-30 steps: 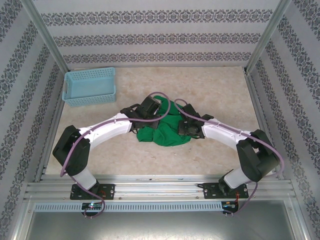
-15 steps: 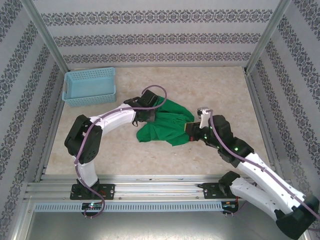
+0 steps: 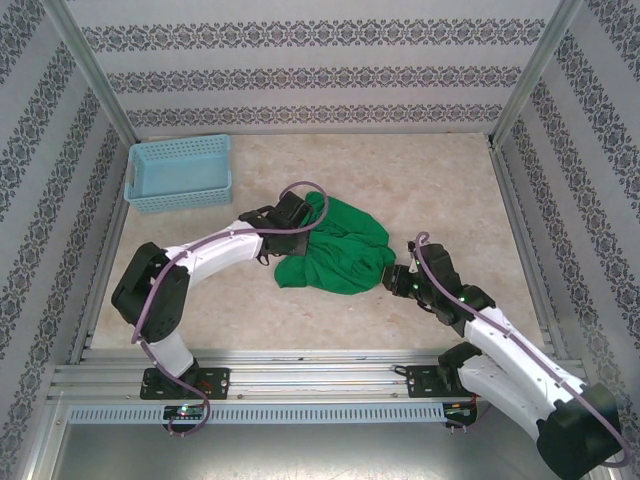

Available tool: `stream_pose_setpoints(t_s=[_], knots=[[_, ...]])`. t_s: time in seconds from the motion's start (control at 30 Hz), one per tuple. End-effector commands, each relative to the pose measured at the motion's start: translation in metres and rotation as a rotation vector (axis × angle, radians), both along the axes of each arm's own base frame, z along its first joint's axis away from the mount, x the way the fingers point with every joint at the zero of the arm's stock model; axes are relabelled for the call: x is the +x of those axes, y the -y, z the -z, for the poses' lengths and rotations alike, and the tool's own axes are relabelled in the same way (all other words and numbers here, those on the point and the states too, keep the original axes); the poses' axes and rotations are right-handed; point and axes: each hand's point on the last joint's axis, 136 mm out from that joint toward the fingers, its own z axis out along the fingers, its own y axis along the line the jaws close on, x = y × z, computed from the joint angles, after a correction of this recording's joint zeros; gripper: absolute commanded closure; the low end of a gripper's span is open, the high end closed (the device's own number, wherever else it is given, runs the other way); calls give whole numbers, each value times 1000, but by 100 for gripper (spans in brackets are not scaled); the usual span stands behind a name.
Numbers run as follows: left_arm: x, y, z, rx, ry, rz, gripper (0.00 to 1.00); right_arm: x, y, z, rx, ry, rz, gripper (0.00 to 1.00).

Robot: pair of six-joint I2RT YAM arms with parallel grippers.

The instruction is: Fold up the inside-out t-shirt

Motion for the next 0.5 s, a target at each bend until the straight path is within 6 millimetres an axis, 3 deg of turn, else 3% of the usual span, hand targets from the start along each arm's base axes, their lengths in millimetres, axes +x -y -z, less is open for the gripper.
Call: stream_pose_setpoints(t_s=[0.0, 0.17, 0.3, 0.47], knots=[[-3, 13, -21, -32, 78, 49, 100, 5, 2, -16, -41, 9, -20, 60], [-5, 13, -27, -33, 91, 57, 100, 10, -19, -32, -78, 52, -115, 60], [-5, 12, -25, -28, 90, 54, 100, 6, -42, -19, -141, 29, -198, 66], [-4, 12, -27, -27, 96, 52, 100, 2, -58, -1, -211, 8, -249, 70]])
